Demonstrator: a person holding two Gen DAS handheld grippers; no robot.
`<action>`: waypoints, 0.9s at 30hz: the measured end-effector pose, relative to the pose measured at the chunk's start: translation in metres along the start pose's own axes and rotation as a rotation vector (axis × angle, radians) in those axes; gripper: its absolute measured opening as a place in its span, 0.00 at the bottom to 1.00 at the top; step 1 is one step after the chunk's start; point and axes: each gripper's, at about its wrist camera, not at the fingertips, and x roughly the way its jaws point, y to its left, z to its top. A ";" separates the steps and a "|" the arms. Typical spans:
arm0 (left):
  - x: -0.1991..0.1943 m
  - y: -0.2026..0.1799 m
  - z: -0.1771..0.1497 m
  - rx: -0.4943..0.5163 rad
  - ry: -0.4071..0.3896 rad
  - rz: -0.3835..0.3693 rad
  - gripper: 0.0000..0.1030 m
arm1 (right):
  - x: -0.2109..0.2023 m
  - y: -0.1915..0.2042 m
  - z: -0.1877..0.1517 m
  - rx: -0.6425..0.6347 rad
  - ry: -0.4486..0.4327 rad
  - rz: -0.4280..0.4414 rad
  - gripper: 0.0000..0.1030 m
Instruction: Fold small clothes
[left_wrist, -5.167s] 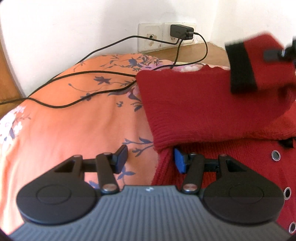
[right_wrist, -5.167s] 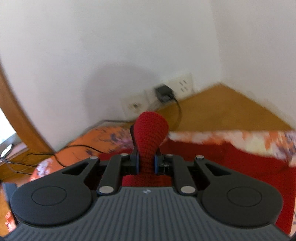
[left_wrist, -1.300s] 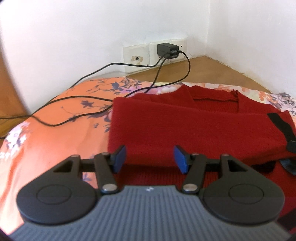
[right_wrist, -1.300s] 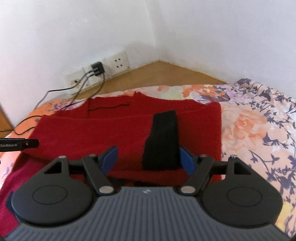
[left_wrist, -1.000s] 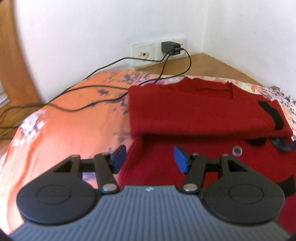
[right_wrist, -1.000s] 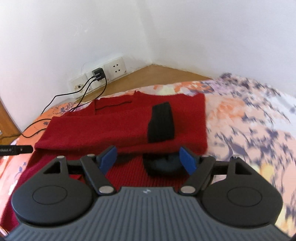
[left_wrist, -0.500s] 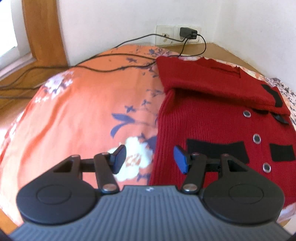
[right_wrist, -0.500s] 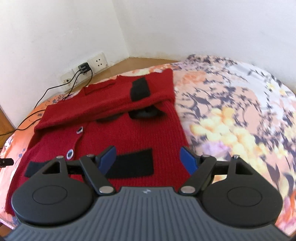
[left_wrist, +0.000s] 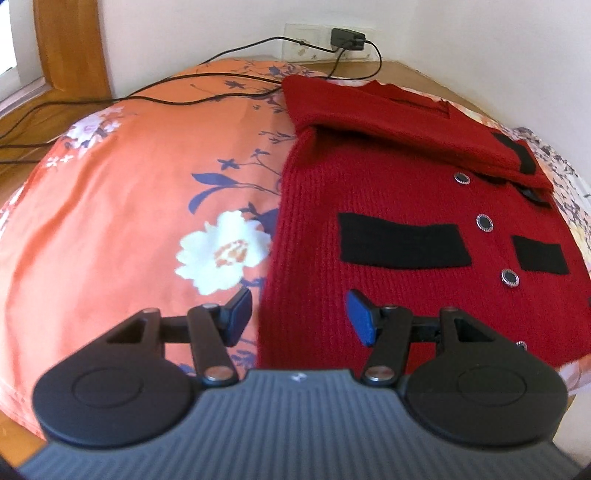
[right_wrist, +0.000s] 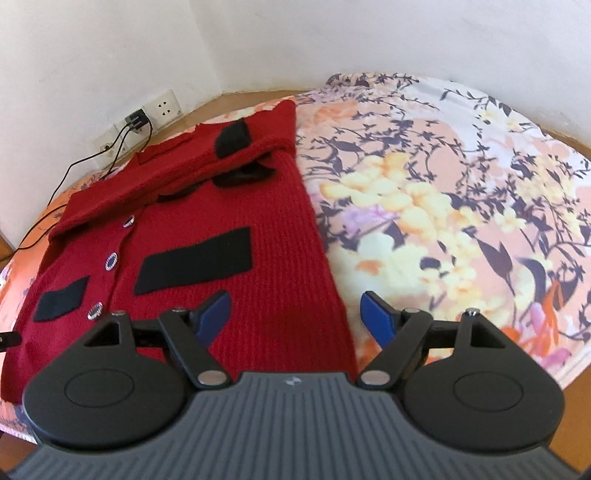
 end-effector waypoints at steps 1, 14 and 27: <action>0.000 0.000 -0.001 0.000 0.002 -0.001 0.57 | -0.001 -0.001 -0.002 -0.003 0.002 0.002 0.80; 0.008 0.007 -0.006 -0.003 0.035 -0.053 0.57 | -0.009 -0.002 -0.012 -0.006 0.006 0.092 0.81; 0.007 0.008 -0.008 0.007 0.038 -0.141 0.53 | 0.002 -0.001 -0.016 0.014 0.013 0.141 0.79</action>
